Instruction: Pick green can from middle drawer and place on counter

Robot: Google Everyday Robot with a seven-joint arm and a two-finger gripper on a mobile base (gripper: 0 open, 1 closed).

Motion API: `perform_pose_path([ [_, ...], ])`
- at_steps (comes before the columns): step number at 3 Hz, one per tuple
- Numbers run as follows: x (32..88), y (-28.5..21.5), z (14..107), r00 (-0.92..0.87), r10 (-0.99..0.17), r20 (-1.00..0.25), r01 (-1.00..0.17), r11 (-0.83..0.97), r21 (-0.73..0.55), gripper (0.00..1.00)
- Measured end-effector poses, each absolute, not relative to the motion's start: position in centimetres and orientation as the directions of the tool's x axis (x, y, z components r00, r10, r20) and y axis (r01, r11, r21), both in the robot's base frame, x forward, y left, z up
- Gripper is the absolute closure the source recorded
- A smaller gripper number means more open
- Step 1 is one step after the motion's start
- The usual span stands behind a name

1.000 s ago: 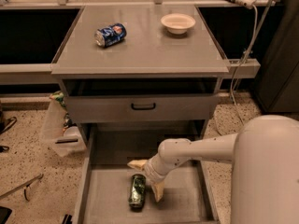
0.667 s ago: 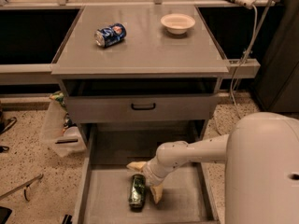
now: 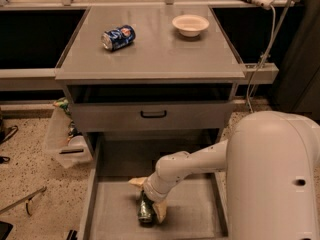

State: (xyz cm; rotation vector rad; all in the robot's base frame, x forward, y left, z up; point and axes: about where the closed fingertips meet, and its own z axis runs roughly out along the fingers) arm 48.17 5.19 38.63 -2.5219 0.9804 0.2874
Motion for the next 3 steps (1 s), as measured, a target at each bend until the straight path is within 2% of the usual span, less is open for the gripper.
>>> perform_pose_path([
  [2,47.6,6.0,36.2,0.707,-0.596,-0.380,-0.696,-0.682,-0.226,0.00],
  [3,47.5,6.1,36.1,0.706,-0.596,-0.382,-0.696,-0.682,-0.223,0.17],
])
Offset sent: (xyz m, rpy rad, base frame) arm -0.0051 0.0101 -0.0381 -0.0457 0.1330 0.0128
